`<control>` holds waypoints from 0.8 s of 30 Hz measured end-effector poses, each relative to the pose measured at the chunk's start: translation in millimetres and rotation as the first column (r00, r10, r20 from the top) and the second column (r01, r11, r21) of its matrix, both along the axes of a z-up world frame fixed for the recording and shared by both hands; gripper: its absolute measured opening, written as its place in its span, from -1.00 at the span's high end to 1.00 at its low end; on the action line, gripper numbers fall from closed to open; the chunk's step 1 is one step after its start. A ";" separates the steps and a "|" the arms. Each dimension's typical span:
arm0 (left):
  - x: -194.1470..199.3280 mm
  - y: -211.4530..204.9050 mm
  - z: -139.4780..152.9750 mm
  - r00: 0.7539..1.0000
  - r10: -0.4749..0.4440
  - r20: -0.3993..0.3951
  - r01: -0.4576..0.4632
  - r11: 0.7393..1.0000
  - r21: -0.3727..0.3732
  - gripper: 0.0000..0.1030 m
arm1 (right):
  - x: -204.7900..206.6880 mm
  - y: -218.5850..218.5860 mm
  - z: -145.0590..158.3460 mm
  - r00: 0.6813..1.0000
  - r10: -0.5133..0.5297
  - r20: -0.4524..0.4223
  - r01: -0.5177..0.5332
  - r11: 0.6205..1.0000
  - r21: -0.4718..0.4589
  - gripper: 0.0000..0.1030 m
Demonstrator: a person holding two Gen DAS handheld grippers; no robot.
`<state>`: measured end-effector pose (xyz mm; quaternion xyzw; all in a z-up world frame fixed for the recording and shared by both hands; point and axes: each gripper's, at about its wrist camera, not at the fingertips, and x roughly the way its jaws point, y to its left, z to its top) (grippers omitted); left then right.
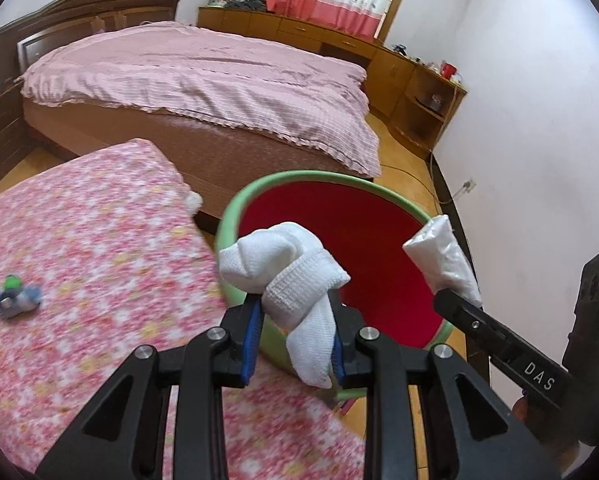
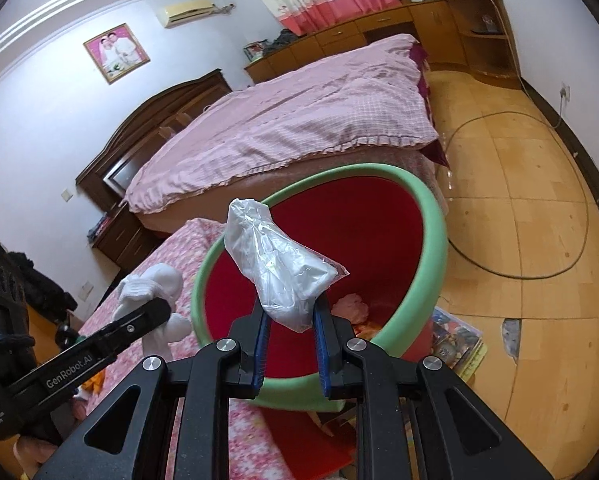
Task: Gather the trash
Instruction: 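Carry sock and plastic bag over the red bucket and open both grippers, then move both open grippers back toward the bed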
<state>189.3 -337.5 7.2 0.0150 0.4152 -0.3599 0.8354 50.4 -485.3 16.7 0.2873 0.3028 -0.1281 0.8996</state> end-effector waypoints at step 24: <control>-0.1 9.7 -17.6 0.998 0.039 -0.045 -0.038 0.999 0.022 0.02 | 10.7 -18.7 -25.1 1.000 -0.005 -0.029 0.006 0.998 0.059 0.49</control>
